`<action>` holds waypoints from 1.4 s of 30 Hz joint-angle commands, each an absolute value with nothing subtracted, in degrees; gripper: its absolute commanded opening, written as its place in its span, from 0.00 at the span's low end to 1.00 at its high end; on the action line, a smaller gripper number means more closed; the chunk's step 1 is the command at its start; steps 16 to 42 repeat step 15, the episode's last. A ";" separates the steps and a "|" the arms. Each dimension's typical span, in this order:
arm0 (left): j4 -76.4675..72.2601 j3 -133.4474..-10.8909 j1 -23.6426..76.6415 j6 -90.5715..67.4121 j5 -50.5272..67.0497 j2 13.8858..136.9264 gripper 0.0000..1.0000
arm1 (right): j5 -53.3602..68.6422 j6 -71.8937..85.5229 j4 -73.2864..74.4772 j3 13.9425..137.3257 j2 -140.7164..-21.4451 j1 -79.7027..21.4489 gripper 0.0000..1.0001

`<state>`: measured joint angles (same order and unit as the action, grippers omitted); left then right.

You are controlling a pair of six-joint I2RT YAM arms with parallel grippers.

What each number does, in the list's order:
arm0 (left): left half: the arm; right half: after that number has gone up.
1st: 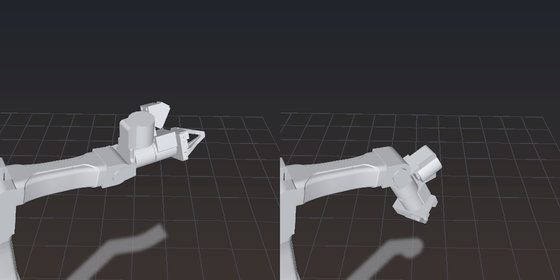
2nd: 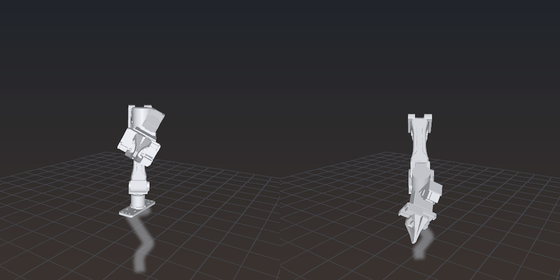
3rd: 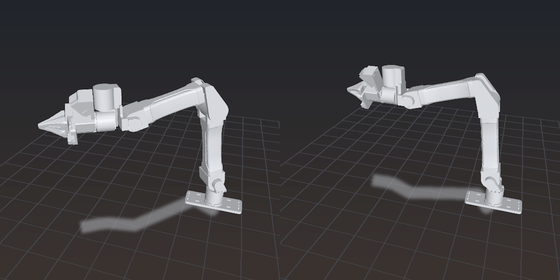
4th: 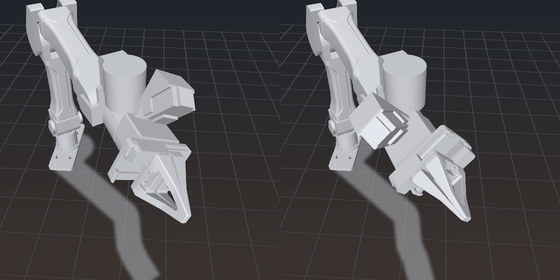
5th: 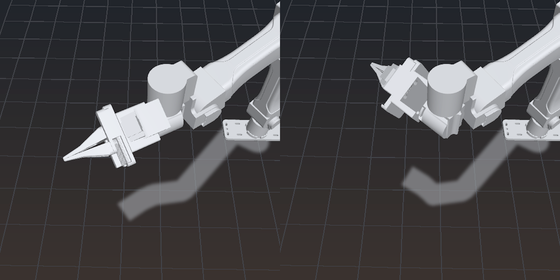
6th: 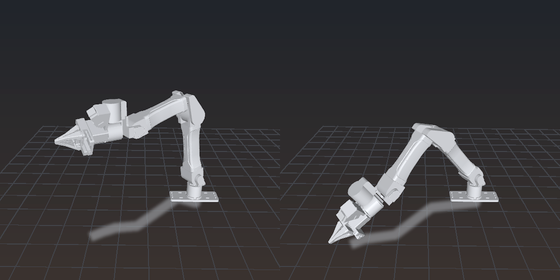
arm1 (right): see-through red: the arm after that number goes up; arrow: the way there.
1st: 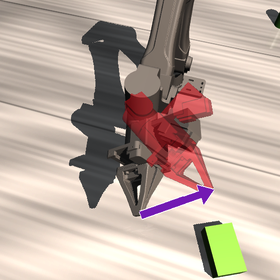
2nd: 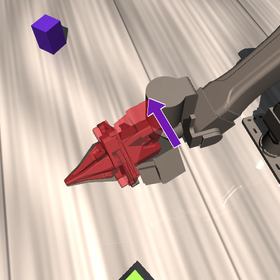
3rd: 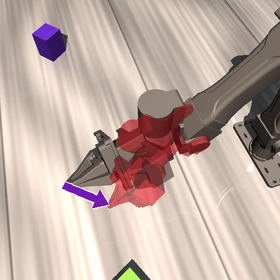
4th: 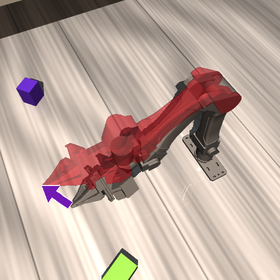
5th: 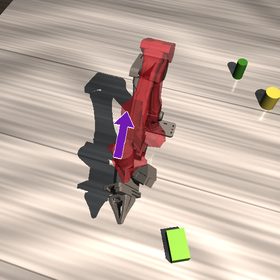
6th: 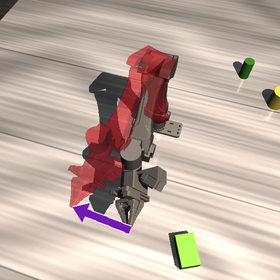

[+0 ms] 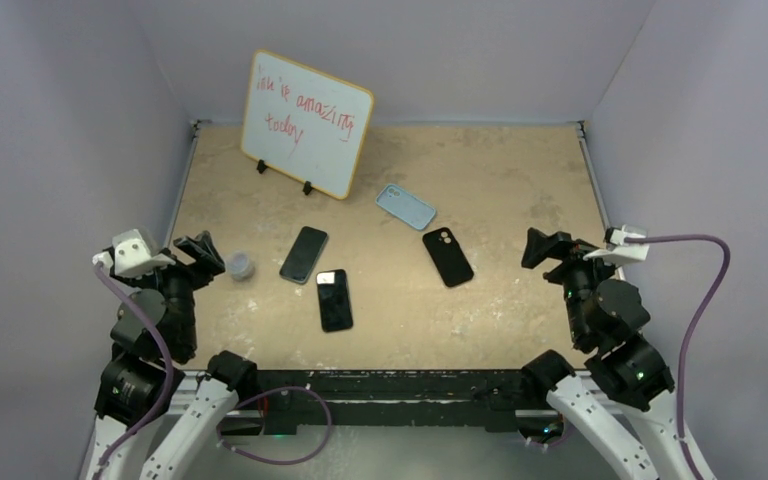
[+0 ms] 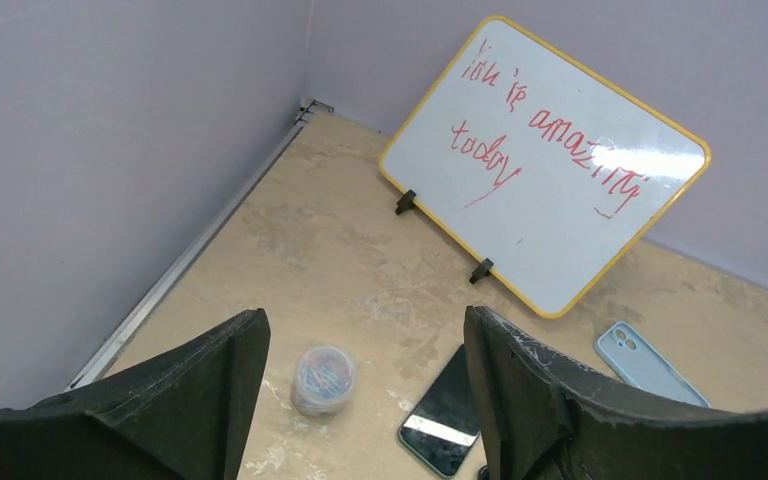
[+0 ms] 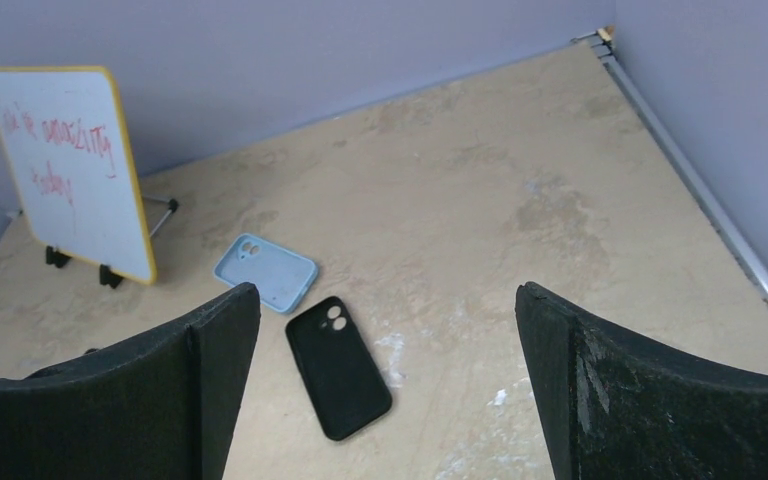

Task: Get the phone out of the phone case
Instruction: Reset both arms

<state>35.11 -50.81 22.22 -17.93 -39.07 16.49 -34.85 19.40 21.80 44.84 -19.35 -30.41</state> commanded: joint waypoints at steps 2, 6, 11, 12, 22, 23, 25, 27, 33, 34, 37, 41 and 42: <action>32.54 -48.49 22.41 -19.60 -40.88 18.33 0.74 | -39.27 14.26 18.28 42.60 -17.02 -30.50 0.99; 30.83 -46.66 22.41 -19.75 -40.70 18.98 0.73 | -39.30 13.67 17.77 42.34 -16.90 -30.50 0.99; 29.44 -45.39 22.41 -19.62 -40.80 19.53 0.73 | -38.10 12.38 18.31 43.18 -17.73 -30.50 0.99; 29.37 -45.25 22.41 -19.60 -40.90 19.58 0.73 | -38.06 12.31 18.44 43.31 -17.77 -30.50 0.99; 29.15 -44.65 22.41 -19.60 -41.06 19.45 0.73 | -37.99 12.15 18.21 43.05 -17.40 -30.50 0.99; 29.15 -44.65 22.41 -19.60 -41.06 19.45 0.73 | -37.99 12.15 18.21 43.05 -17.40 -30.50 0.99; 29.15 -44.65 22.41 -19.60 -41.06 19.45 0.73 | -37.99 12.15 18.21 43.05 -17.40 -30.50 0.99; 29.15 -44.65 22.41 -19.60 -41.06 19.45 0.73 | -37.99 12.15 18.21 43.05 -17.40 -30.50 0.99; 29.15 -44.65 22.41 -19.60 -41.06 19.45 0.73 | -37.99 12.15 18.21 43.05 -17.40 -30.50 0.99; 29.15 -44.65 22.41 -19.60 -41.06 19.45 0.73 | -37.99 12.15 18.21 43.05 -17.40 -30.50 0.99; 29.15 -44.65 22.41 -19.60 -41.06 19.45 0.73 | -37.99 12.15 18.21 43.05 -17.40 -30.50 0.99; 29.15 -44.65 22.41 -19.60 -41.06 19.45 0.73 | -37.99 12.15 18.21 43.05 -17.40 -30.50 0.99; 29.15 -44.65 22.41 -19.60 -41.06 19.45 0.73 | -37.99 12.15 18.21 43.05 -17.40 -30.50 0.99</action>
